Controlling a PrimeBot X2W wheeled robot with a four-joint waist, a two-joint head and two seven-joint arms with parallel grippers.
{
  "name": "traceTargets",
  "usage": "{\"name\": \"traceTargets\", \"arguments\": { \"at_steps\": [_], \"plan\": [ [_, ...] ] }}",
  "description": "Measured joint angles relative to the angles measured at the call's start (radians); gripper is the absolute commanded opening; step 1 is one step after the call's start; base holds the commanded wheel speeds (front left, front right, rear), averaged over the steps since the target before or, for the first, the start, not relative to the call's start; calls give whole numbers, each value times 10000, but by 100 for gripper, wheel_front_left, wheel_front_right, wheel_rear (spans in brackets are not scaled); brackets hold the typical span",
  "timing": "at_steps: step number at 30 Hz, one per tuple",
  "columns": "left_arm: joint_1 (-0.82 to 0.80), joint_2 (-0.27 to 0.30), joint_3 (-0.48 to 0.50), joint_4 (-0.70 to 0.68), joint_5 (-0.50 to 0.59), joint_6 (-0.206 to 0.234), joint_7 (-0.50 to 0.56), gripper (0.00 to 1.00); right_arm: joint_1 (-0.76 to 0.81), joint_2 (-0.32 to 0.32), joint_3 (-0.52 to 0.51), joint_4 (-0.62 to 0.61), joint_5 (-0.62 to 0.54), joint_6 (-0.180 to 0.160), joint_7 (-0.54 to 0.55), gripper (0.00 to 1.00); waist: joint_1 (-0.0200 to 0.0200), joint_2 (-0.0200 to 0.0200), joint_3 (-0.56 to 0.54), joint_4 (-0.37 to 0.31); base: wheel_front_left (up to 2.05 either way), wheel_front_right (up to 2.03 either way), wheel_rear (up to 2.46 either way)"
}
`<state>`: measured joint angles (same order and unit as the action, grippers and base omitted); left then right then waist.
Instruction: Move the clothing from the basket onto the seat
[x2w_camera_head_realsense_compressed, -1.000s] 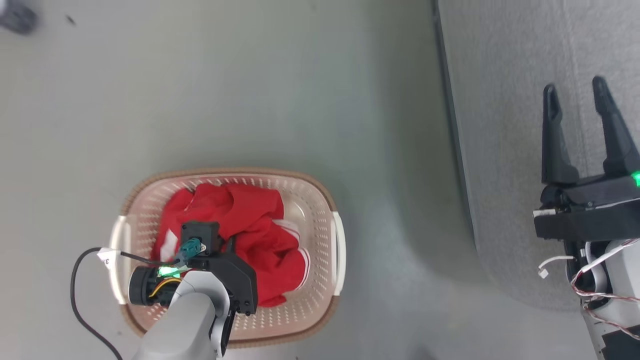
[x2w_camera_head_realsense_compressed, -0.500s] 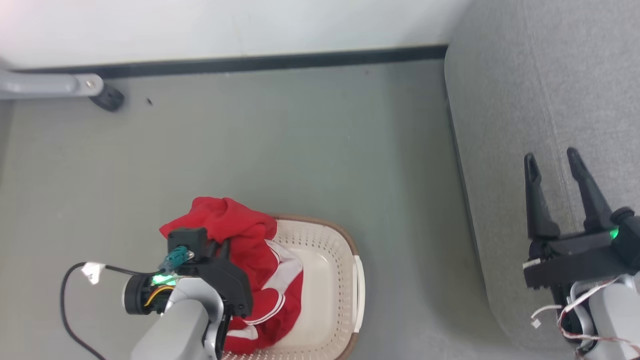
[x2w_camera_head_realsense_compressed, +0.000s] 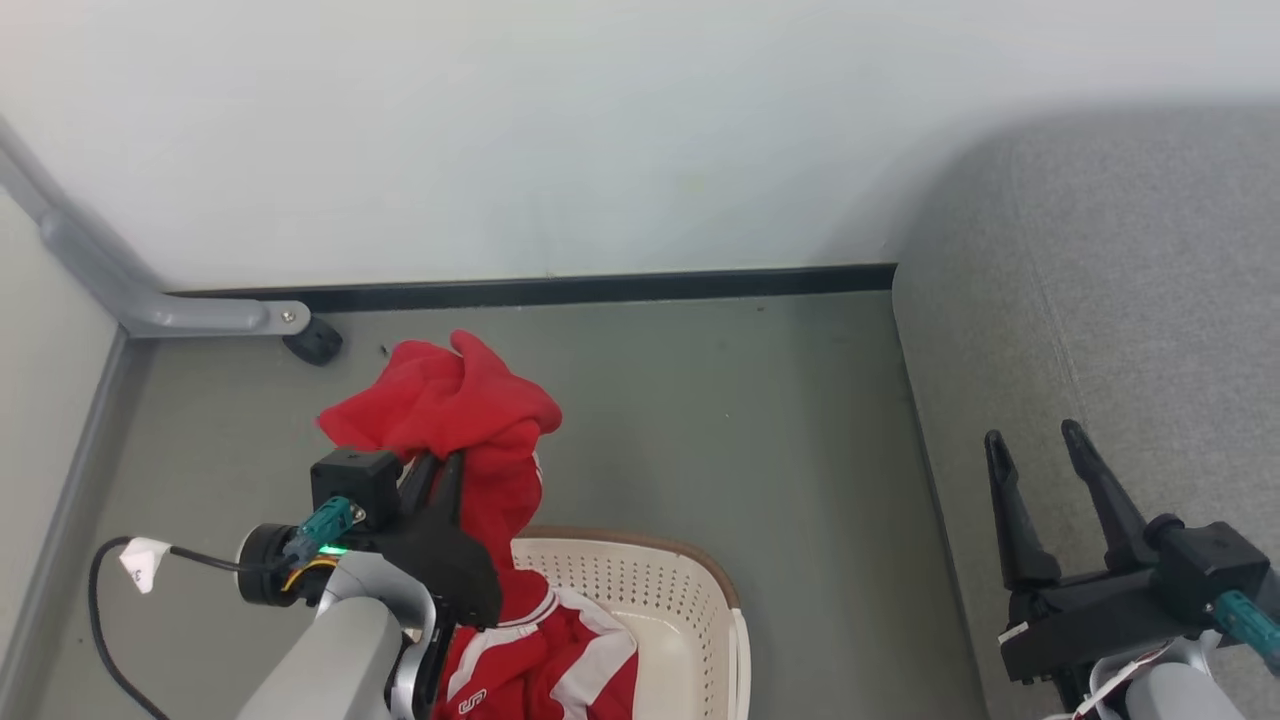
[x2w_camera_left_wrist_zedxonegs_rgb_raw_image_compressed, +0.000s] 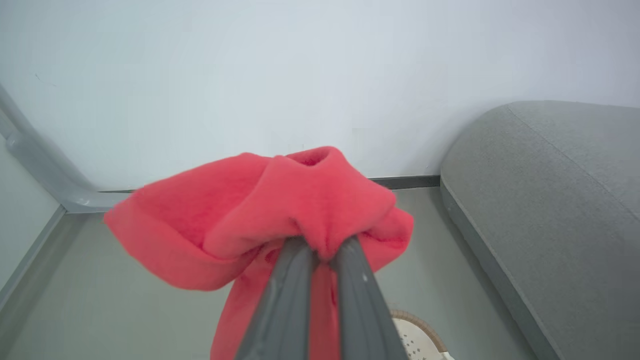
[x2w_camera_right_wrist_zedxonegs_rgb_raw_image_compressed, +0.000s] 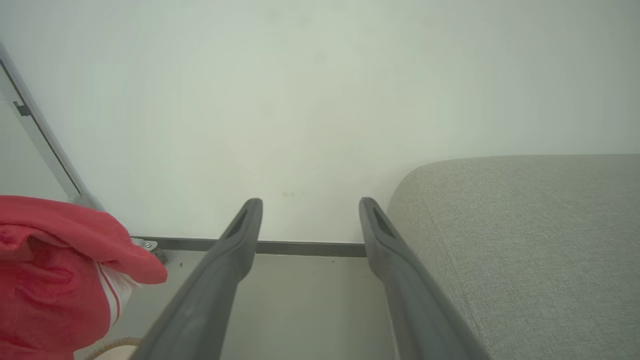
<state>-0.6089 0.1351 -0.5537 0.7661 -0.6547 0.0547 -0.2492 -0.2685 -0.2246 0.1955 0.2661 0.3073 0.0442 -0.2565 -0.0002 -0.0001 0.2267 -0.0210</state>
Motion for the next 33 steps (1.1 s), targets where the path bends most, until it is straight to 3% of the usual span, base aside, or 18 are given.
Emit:
{"name": "traceTargets", "arguments": {
  "at_steps": [14,33],
  "plan": [
    [1683,-23,-713,-2765,711,-721,-2,0,1241,403,617,-6,-67,86,0,100,1,0,-1631,-104,0,0,0],
    [2483,-132,-1312,-4339,1108,-803,-2,0,1933,491,895,-550,-81,88,17,100,3,2,-2236,-493,0,0,0]
  ]
}}
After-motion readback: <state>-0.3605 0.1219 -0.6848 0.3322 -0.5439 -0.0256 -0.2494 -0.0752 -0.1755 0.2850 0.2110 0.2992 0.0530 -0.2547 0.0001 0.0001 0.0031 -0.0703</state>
